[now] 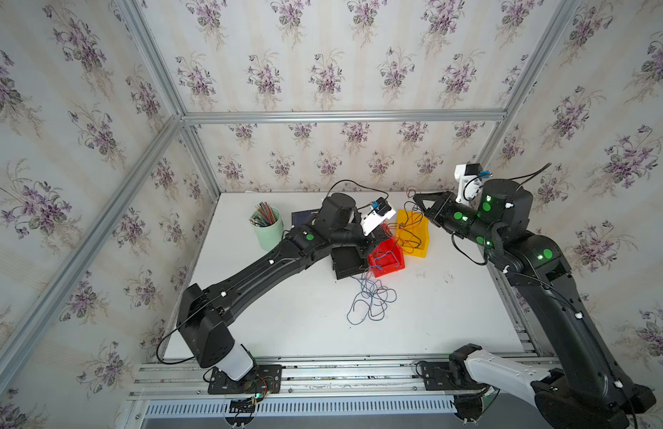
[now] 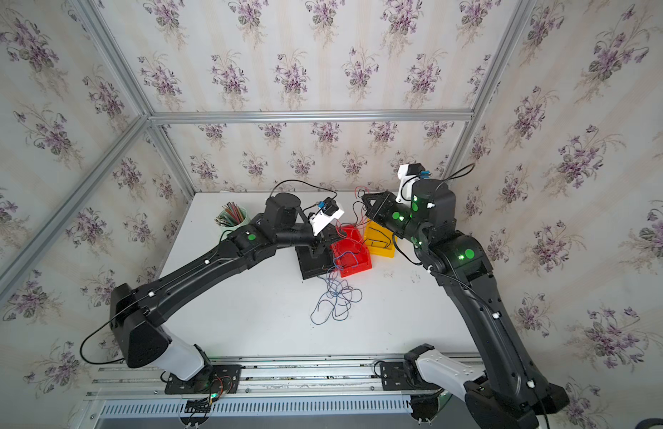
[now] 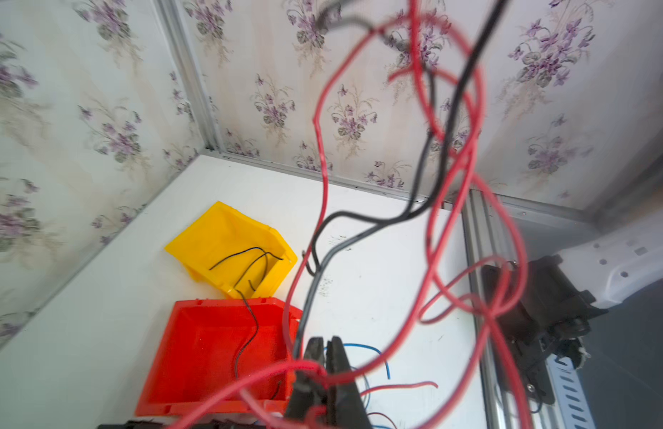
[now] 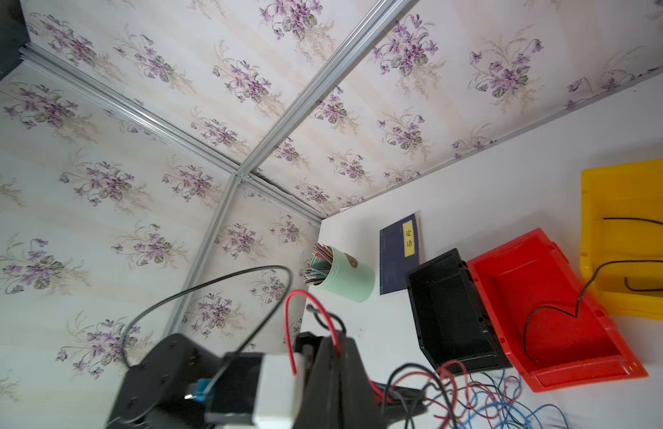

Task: Untangle and sort cables by color
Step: Untie the cable.

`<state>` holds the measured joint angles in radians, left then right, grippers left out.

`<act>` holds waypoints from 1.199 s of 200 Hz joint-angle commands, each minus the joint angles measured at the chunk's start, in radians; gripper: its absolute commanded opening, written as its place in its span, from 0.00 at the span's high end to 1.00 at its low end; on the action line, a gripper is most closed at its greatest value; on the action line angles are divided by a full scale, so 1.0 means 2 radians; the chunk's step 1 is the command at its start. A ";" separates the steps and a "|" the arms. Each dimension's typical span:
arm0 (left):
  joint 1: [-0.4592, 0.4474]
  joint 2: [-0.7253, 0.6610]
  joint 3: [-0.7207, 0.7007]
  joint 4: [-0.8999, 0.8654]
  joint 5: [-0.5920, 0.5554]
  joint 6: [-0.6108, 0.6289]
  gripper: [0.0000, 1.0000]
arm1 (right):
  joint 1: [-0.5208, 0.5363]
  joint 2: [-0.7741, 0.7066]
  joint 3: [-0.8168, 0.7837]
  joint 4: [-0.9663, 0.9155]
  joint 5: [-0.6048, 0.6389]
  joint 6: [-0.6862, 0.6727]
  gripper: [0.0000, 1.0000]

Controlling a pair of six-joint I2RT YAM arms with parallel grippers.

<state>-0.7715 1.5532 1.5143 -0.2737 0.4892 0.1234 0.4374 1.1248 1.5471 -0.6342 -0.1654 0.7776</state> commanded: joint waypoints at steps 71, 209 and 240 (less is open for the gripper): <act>0.032 -0.147 -0.022 -0.199 -0.149 0.058 0.96 | 0.004 0.030 -0.103 0.043 -0.073 -0.007 1.00; 0.047 -0.128 -0.095 -0.145 -0.091 0.041 0.97 | 0.007 0.012 -0.328 0.059 -0.045 -0.102 0.31; 0.047 -0.116 -0.083 -0.153 -0.075 0.053 0.96 | 0.007 -0.013 -0.294 0.076 -0.051 -0.156 0.21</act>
<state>-0.6785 1.3098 1.3296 -0.6041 0.2974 0.2119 0.4511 1.1236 0.9203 -0.5167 -0.2726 0.5709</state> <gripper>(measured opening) 0.065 0.759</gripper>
